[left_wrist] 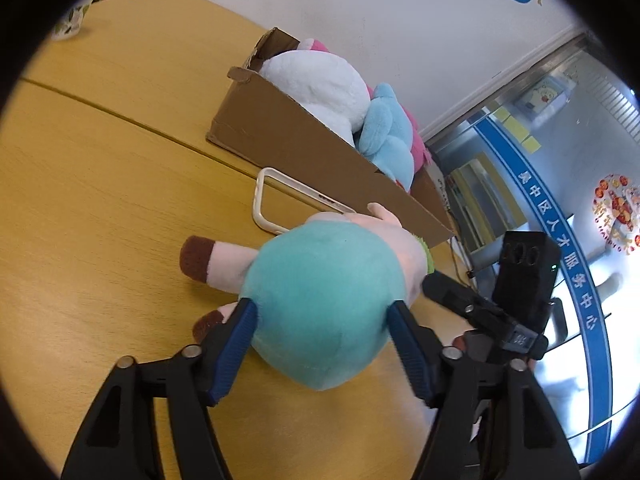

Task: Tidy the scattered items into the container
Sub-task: 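Move both tools to the teal-and-pink plush with green tuft, then close both grippers on the teal-and-pink plush and lift it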

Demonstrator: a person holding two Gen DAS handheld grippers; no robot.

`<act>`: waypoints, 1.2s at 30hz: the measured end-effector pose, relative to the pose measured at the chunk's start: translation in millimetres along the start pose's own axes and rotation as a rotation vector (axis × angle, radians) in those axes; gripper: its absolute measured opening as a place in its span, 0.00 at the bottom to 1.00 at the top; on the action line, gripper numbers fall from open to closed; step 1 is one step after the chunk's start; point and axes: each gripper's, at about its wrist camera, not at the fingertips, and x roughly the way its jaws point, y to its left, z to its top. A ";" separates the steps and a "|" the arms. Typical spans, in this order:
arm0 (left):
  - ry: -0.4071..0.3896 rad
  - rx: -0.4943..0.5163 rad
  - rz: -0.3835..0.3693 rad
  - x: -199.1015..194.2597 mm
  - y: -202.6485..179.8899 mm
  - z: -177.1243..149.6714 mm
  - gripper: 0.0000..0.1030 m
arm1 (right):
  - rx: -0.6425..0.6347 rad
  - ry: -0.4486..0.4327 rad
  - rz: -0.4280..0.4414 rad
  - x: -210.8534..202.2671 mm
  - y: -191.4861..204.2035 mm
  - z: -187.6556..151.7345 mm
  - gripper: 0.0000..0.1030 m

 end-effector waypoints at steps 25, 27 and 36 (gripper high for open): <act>0.009 0.244 0.067 -3.3 -64.8 -5.7 0.47 | 0.018 -0.075 -0.115 -33.7 25.4 -34.4 0.65; 0.011 0.269 0.067 -2.9 -76.9 -5.6 0.47 | 0.025 -0.097 -0.125 -44.0 25.7 -35.7 0.64; -0.065 0.455 -0.005 -25.4 -161.8 13.2 0.47 | 0.011 -0.266 -0.204 -123.9 39.9 -19.1 0.64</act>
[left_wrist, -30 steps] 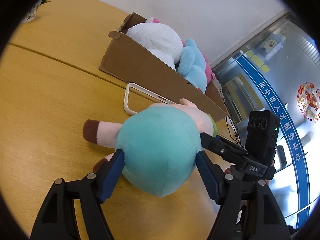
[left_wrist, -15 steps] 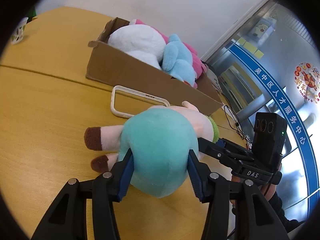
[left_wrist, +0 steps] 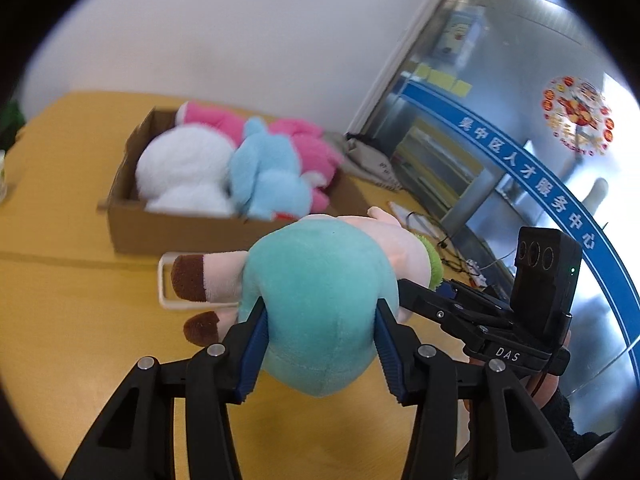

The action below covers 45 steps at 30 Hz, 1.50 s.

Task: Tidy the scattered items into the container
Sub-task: 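Close both grippers on the teal-and-pink plush and lift it, then lower the teal-and-pink plush into the box and open both grippers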

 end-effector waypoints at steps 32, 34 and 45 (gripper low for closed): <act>0.075 0.231 -0.063 182.0 -60.6 173.7 0.47 | 0.125 -0.248 -0.143 4.9 -147.2 150.7 0.64; 0.130 0.213 -0.040 208.8 -49.6 162.7 0.47 | 0.191 -0.191 -0.123 31.3 -173.0 132.2 0.64; 0.176 0.222 0.039 267.2 -41.0 143.6 0.57 | 0.414 0.004 -0.073 98.8 -239.4 66.4 0.72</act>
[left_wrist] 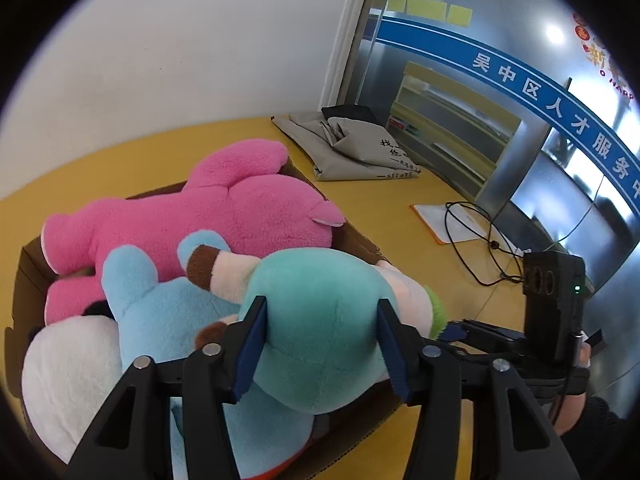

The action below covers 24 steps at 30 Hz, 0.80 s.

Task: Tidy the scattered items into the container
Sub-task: 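Lower the teal-and-pink plush into the box and open both grippers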

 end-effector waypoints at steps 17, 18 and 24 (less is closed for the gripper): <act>-0.132 -0.080 0.056 -109.4 -18.1 -60.3 0.57 | -0.166 -0.078 -0.072 -92.2 50.9 -19.9 0.99; -0.134 -0.090 0.070 -116.6 -17.1 -72.0 0.57 | -0.172 -0.083 -0.061 -96.6 56.4 -21.5 0.99; -0.156 -0.178 0.140 -152.6 -13.7 -132.7 0.73 | -0.289 -0.095 -0.061 -112.9 102.1 -52.0 1.00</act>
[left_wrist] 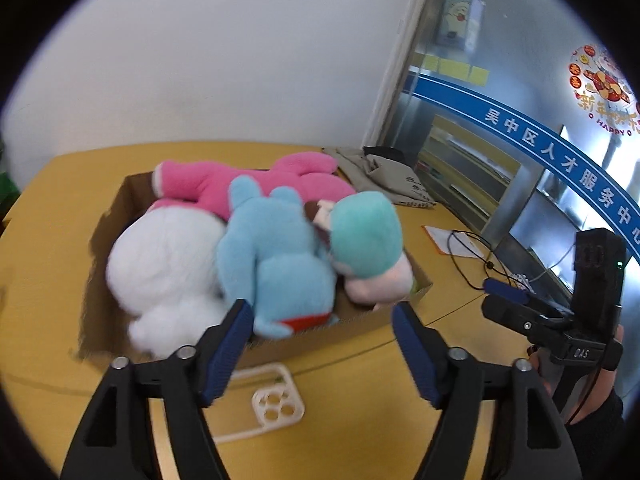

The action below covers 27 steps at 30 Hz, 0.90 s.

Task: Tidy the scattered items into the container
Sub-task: 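Lower the teal-and-pink plush into the box and open both grippers, then move the right tool to the clear phone case on the table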

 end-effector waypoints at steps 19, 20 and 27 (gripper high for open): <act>0.034 -0.159 0.050 -25.7 46.4 -62.7 0.73 | -0.034 0.114 -0.136 -0.5 47.8 -56.2 1.00; 0.042 -0.165 0.048 -23.3 49.7 -65.2 0.73 | -0.036 0.124 -0.137 3.3 49.5 -59.5 1.00; 0.049 -0.168 0.055 -21.0 58.0 -73.8 0.73 | -0.059 0.170 -0.159 24.3 62.2 -68.5 1.00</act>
